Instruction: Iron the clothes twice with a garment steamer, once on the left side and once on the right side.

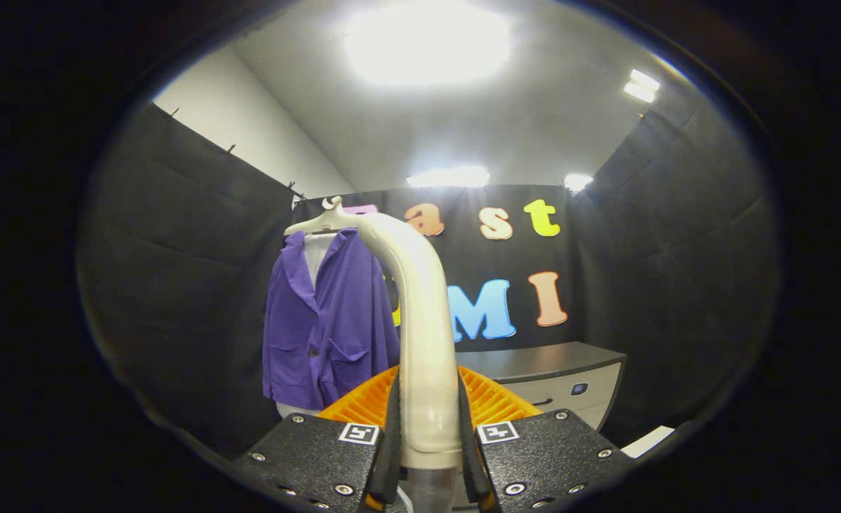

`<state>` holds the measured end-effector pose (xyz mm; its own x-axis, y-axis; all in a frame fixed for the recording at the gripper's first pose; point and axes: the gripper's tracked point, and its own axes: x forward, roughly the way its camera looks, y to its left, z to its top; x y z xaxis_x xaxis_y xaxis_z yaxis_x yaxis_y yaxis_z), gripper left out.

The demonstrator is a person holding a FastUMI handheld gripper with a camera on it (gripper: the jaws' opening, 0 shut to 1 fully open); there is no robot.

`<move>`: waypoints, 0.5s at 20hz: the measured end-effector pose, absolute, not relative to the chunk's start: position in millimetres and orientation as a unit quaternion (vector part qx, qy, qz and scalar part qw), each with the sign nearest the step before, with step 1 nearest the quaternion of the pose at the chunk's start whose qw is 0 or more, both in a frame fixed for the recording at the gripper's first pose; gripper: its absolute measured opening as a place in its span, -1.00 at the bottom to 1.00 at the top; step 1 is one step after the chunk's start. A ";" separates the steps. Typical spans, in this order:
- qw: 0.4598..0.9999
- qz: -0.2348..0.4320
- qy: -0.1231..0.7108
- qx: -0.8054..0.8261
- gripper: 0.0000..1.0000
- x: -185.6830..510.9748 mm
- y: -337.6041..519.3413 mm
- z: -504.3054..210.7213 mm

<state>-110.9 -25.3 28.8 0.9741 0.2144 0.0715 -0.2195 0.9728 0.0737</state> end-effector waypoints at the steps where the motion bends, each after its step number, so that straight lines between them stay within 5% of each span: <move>1: 0.994 0.098 -0.035 0.039 -0.30 -110.8 -31.1 32.4; 10: 0.995 0.077 -0.060 0.015 -0.29 -122.3 -12.4 55.3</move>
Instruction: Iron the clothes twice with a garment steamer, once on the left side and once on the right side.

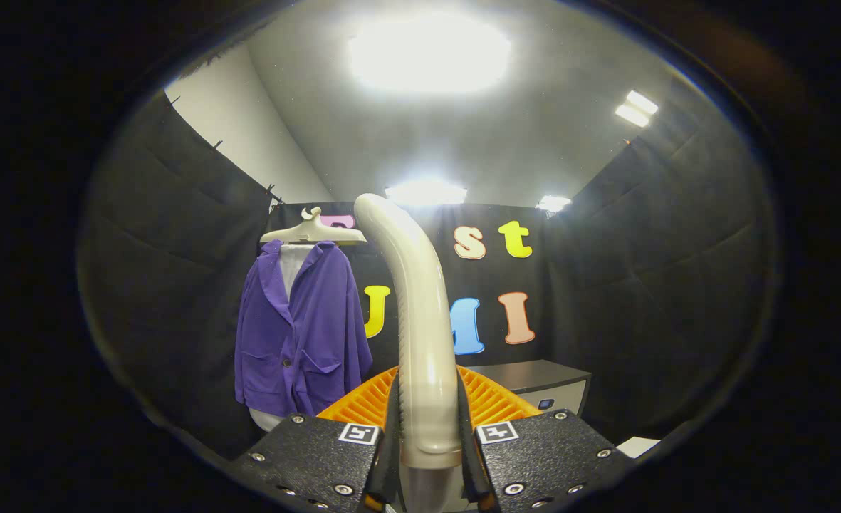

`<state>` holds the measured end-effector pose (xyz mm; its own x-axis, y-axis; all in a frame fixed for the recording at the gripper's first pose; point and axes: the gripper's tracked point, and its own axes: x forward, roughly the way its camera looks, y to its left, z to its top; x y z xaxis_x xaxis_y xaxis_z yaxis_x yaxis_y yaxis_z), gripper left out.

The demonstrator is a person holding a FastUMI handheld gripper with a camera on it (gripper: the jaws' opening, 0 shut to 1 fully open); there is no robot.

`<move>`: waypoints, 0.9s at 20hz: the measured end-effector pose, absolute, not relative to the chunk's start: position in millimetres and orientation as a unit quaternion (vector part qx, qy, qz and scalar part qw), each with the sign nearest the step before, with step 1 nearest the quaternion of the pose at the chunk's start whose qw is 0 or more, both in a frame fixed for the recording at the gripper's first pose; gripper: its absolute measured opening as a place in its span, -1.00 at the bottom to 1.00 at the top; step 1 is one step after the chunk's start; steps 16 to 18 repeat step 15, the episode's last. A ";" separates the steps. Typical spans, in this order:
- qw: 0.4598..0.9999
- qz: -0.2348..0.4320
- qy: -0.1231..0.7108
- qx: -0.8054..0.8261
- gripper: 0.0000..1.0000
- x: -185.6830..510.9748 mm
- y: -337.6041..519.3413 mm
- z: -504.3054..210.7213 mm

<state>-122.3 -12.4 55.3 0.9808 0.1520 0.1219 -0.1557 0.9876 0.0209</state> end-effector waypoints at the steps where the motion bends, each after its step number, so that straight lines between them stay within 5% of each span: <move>1: 0.995 0.079 -0.062 0.014 -0.29 -122.4 -8.9 57.4; 18: 0.996 0.068 -0.062 0.011 -0.29 -117.0 5.9 62.0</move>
